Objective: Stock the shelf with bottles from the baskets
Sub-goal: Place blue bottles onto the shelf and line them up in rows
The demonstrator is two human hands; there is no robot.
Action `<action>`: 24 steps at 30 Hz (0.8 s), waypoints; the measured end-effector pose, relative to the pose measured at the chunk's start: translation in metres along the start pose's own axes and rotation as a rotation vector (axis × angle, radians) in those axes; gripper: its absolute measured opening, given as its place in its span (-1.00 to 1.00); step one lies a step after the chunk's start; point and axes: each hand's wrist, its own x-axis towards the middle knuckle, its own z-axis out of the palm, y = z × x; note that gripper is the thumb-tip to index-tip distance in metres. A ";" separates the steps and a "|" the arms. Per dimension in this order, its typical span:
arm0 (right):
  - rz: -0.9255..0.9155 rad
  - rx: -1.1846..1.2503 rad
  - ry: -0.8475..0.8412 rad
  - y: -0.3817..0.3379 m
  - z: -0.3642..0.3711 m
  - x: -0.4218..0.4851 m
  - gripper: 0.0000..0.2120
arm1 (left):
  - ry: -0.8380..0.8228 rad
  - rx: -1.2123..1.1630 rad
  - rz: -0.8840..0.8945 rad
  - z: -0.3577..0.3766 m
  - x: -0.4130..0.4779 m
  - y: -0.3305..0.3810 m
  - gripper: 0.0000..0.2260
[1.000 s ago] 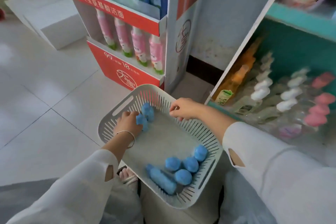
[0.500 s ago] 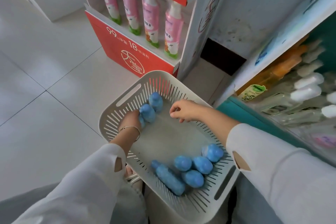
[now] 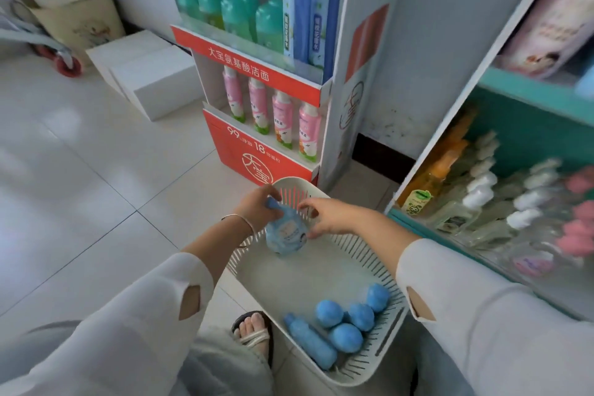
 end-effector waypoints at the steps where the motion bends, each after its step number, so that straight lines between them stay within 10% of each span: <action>1: -0.015 0.027 0.025 -0.004 -0.006 -0.011 -0.32 | 0.012 -0.029 0.048 -0.007 -0.004 0.015 -0.71; 13: -0.108 0.677 0.675 0.001 -0.092 -0.177 -0.49 | 0.100 -0.615 0.441 -0.017 -0.082 0.199 -0.73; 24: -0.206 0.813 1.311 0.079 -0.149 -0.361 -0.68 | 0.018 -0.550 0.826 0.048 -0.164 0.368 -0.72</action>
